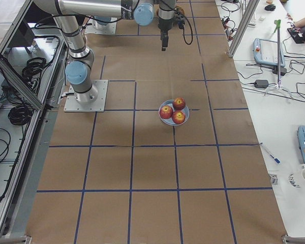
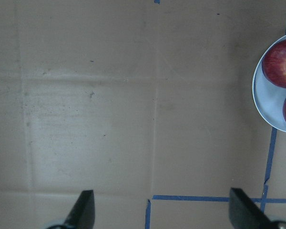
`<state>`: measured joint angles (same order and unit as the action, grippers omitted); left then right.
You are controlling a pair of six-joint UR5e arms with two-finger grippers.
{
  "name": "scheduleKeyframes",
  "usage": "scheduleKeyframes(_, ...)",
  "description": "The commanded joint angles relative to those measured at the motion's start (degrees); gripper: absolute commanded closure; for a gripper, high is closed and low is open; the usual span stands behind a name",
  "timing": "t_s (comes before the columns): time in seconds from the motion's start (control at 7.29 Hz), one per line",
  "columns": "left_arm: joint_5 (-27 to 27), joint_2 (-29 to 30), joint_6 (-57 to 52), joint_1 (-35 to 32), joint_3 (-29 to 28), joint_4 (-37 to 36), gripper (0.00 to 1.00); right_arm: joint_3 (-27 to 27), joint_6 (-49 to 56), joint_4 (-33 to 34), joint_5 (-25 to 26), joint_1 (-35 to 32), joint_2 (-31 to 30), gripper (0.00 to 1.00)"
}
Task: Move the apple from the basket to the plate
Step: 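Close the left gripper on the yellow-red apple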
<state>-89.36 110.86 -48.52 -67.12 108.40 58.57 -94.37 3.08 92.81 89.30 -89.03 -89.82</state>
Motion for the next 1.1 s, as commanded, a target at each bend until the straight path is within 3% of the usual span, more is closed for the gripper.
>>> scheduleKeyframes(0.0,0.2,-1.1,0.6,-1.4,0.2,0.4,0.39,0.1,0.1,0.0,0.0,0.0,0.0,0.0)
scheduleKeyframes(0.27,3.5,-1.7,0.5,-1.5,0.4,0.8,0.38,0.0,0.0,0.0,0.0,0.0,0.0,0.0)
scheduleKeyframes(0.69,3.7,-1.8,0.4,-0.9,0.5,0.7,0.38,0.0,0.1,0.0,0.0,0.0,0.0,0.0)
scheduleKeyframes(0.96,3.1,-5.4,2.8,-4.2,0.0,0.9,0.37,0.0,0.1,0.0,0.0,0.0,0.0,0.0)
